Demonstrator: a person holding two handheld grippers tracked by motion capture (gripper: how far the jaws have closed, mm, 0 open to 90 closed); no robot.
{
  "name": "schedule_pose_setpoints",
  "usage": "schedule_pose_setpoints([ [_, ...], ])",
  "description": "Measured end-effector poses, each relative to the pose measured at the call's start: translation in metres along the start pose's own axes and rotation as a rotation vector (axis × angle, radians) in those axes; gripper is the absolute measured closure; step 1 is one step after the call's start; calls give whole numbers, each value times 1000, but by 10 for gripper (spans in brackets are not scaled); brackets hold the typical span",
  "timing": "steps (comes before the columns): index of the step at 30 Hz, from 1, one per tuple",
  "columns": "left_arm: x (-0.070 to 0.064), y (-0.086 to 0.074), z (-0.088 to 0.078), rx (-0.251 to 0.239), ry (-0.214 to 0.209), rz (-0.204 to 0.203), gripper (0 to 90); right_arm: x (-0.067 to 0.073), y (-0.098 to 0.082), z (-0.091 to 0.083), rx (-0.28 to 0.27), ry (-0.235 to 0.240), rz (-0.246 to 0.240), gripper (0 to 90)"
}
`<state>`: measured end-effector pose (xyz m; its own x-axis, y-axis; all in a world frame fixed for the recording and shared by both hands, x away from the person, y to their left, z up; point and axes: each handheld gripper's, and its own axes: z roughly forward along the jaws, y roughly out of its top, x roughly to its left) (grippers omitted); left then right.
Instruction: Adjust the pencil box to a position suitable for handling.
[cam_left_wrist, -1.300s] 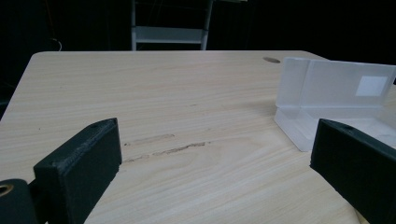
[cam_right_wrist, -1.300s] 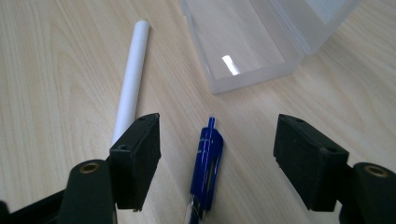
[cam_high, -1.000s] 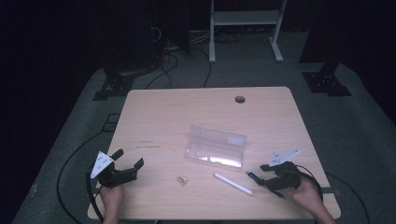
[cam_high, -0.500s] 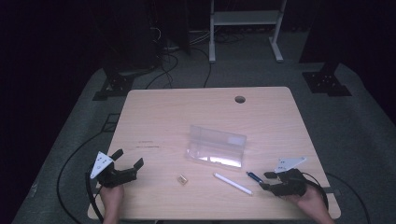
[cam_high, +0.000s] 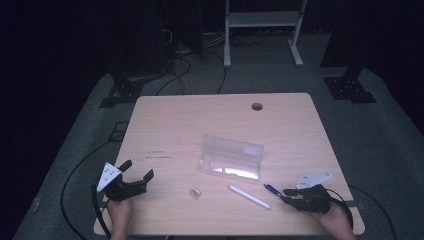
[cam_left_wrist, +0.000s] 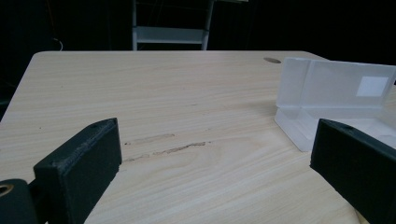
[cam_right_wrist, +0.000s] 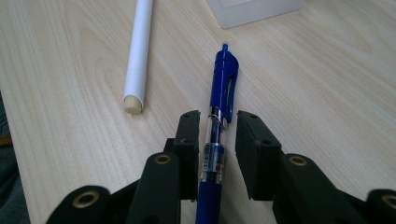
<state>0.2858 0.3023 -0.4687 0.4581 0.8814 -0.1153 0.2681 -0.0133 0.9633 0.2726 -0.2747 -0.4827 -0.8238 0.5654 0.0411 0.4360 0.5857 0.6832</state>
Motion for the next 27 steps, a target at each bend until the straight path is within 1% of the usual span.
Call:
schedule_pose_setpoints([
  [2,0,0,0,-1,0,3,11,0,0,1,3,-3,-7,726],
  [4,0,0,0,-3,0,1,11,1,-1,1,5,-6,-12,730],
  [6,0,0,0,-1,1,1,11,1,-1,2,5,-8,-10,756],
  [9,0,0,0,-4,0,2,11,2,-3,3,9,-9,-12,772],
  [12,0,1,-1,-4,0,2,11,3,-4,4,12,-10,-11,772],
  [16,0,1,-1,-3,0,1,11,3,-6,5,2,-11,-2,775],
  [19,-1,1,-2,-6,-2,4,11,5,-7,4,-9,-18,6,784],
  [21,-1,1,-2,-7,-1,4,11,6,-8,4,-16,-29,2,788],
  [27,0,2,-1,-10,-3,4,11,8,-10,3,-19,-47,15,792],
])
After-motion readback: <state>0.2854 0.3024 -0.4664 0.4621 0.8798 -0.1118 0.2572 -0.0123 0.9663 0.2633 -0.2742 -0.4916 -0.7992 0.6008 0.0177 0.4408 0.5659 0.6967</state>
